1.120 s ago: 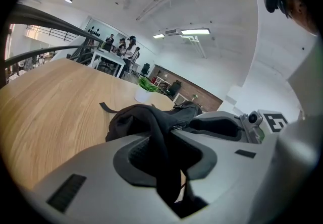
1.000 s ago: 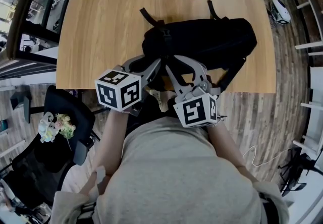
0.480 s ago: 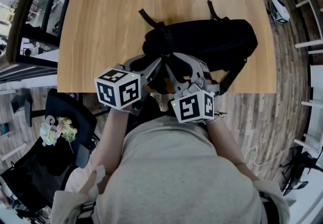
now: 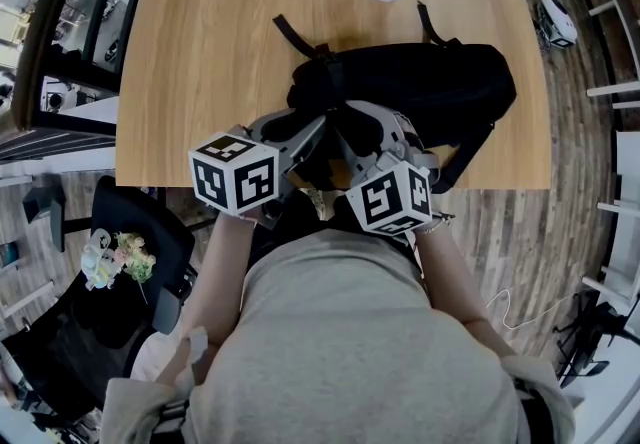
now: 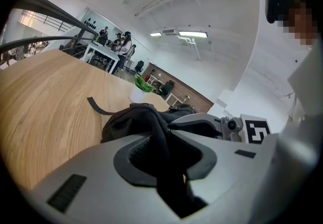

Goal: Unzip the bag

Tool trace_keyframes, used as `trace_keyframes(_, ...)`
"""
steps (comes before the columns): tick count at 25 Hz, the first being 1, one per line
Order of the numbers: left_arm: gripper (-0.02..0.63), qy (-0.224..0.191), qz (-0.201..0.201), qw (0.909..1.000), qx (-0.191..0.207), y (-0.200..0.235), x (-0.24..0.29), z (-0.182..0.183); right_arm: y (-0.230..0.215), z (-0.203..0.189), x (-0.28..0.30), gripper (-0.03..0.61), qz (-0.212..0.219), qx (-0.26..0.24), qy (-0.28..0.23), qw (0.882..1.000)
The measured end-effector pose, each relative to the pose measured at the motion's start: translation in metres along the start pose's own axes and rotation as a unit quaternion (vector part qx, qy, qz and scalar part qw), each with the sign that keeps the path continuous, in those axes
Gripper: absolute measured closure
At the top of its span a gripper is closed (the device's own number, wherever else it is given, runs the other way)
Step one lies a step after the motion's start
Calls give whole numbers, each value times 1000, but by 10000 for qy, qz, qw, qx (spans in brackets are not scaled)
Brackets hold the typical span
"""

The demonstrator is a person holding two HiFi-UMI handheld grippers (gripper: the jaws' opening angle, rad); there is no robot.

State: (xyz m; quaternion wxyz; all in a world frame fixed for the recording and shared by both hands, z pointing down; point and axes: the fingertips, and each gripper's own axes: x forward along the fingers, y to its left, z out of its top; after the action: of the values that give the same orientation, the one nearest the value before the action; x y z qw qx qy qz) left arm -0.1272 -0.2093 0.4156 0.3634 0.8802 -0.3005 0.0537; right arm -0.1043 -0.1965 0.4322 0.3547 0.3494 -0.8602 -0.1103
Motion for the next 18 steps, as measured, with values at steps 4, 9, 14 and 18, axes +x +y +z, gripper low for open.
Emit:
trace_keyframes(4, 520, 119, -157, 9998, 20, 3, 0, -2, 6, -2, 6, 462, 392, 269, 11, 9989)
trace_keyframes(9, 520, 201, -306, 9993, 39, 4, 1, -2, 6, -1, 12, 453, 776, 927, -22, 9927)
trace_keyframes(14, 523, 220, -344, 9992, 8, 6, 1, -2, 7, 2, 16, 445, 882, 1272, -71, 9879)
trace_keyframes(18, 525, 250, -389, 9989, -11, 8, 0, -5, 13, 1, 17, 435, 1091, 1154, 16, 9873)
